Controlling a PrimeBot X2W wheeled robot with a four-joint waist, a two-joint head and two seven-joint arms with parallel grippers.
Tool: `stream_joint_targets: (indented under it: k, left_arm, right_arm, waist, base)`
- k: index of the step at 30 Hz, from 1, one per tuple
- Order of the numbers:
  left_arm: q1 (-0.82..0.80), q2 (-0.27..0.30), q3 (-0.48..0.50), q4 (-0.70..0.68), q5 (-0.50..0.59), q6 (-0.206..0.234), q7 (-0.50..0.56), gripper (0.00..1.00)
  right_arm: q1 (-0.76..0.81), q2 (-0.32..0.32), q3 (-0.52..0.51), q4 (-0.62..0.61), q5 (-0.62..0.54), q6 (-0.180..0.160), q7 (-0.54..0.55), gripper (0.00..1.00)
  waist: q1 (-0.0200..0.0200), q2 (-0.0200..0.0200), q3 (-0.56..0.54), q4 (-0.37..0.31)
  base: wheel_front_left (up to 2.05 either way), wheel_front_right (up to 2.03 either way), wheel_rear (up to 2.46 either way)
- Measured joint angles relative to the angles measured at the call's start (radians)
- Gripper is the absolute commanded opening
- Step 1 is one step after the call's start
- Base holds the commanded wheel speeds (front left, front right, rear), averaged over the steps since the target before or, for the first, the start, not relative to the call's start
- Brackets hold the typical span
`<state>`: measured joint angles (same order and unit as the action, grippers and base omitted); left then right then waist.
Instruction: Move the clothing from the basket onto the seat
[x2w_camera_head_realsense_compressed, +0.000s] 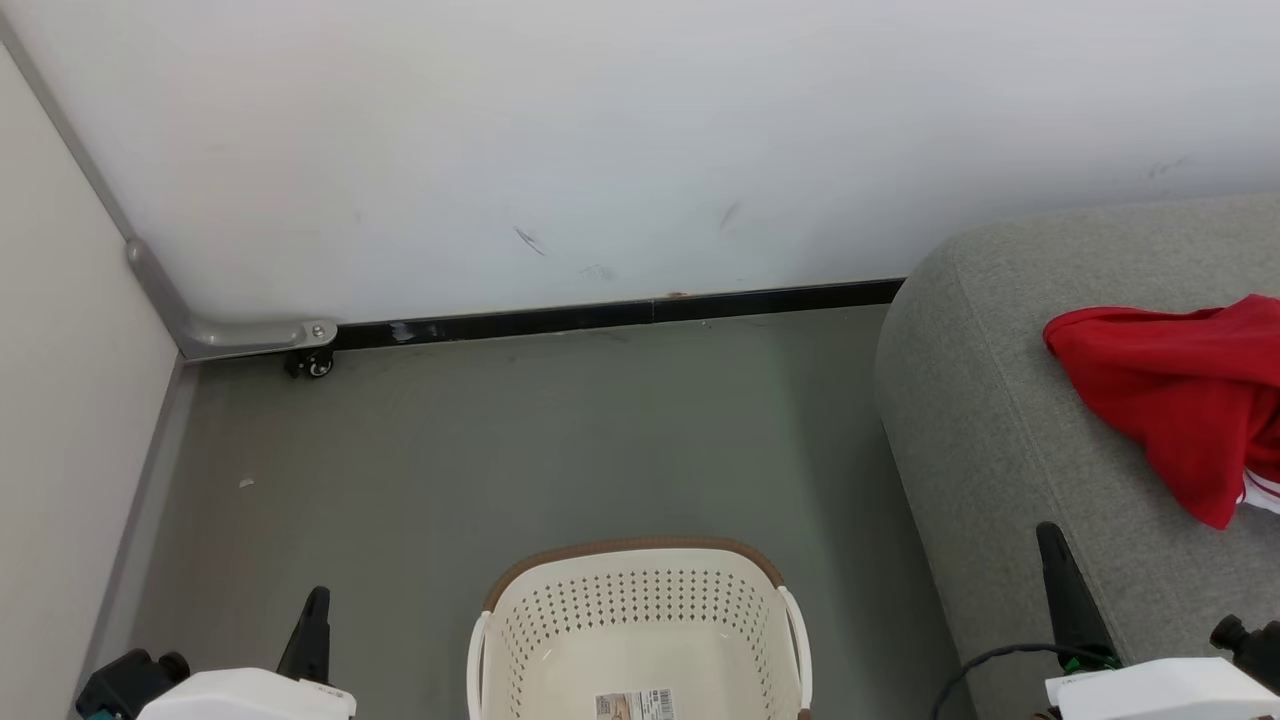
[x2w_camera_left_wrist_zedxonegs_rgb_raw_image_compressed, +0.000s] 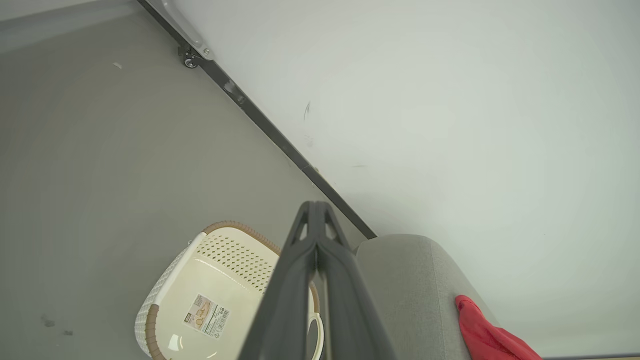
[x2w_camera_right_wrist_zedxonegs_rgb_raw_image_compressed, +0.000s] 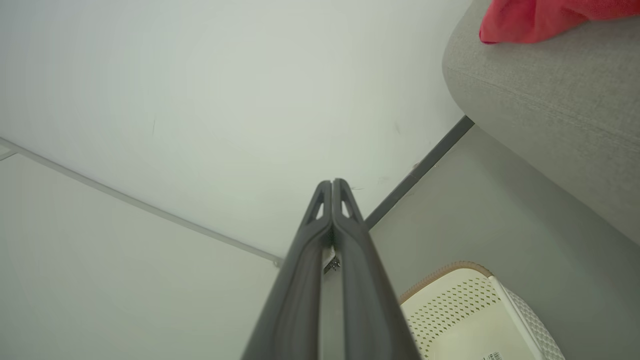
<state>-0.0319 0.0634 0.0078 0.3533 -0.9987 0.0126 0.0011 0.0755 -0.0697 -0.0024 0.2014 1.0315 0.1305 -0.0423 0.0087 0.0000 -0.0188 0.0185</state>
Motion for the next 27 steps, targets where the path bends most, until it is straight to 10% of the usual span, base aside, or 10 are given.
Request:
stream_joint_targets:
  k: [27]
  left_arm:
    - [-0.021, -0.011, 0.055, -0.038, -0.38, -0.085, 0.078, 0.0]
  right_arm:
    - [-0.081, -0.026, -0.021, 0.034, 0.419, 0.0, 0.044, 0.0]
  waist:
    - [-0.0077, 0.0, 0.018, -0.012]
  base:
    - [0.0, 0.0, 0.0]
